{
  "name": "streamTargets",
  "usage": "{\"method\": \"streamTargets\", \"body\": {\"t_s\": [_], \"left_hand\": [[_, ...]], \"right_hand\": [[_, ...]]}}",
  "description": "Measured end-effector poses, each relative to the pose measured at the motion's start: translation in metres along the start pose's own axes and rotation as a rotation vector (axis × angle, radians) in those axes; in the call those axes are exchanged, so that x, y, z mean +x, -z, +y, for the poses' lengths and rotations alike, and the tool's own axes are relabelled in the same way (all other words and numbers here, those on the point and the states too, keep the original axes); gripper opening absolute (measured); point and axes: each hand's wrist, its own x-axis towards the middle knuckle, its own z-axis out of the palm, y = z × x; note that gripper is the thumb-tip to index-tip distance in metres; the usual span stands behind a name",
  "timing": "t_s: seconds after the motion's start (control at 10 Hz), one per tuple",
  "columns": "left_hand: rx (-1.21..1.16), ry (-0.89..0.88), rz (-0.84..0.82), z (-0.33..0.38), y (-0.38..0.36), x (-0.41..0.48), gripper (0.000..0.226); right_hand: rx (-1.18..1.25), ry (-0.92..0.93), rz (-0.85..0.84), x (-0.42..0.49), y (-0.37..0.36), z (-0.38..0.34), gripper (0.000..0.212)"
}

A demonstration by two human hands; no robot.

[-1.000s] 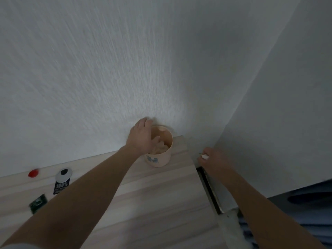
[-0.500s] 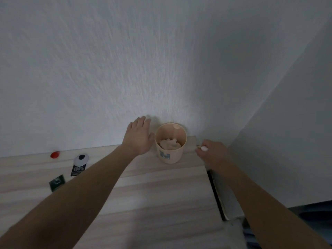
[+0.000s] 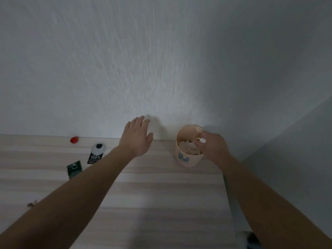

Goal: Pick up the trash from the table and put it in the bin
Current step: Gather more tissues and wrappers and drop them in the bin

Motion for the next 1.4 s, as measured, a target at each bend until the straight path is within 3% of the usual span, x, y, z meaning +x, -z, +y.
{"method": "streamTargets", "body": {"t_s": [0.3, 0.8, 1.1, 1.4], "left_hand": [[0.003, 0.036, 0.024, -0.043, -0.007, 0.003, 0.053], [-0.019, 0.034, 0.031, -0.039, -0.008, -0.005, 0.053], [-0.005, 0.038, 0.035, -0.031, 0.011, -0.019, 0.054], [-0.031, 0.016, 0.052, -0.013, 0.041, -0.05, 0.055]], "right_hand": [[-0.044, 0.008, -0.03, 0.047, -0.026, -0.017, 0.034], [-0.049, 0.092, -0.071, 0.035, -0.01, -0.02, 0.07], [-0.306, 0.205, 0.029, 0.01, 0.015, -0.031, 0.06], [-0.419, 0.152, 0.123, -0.046, 0.042, -0.046, 0.068]]}}
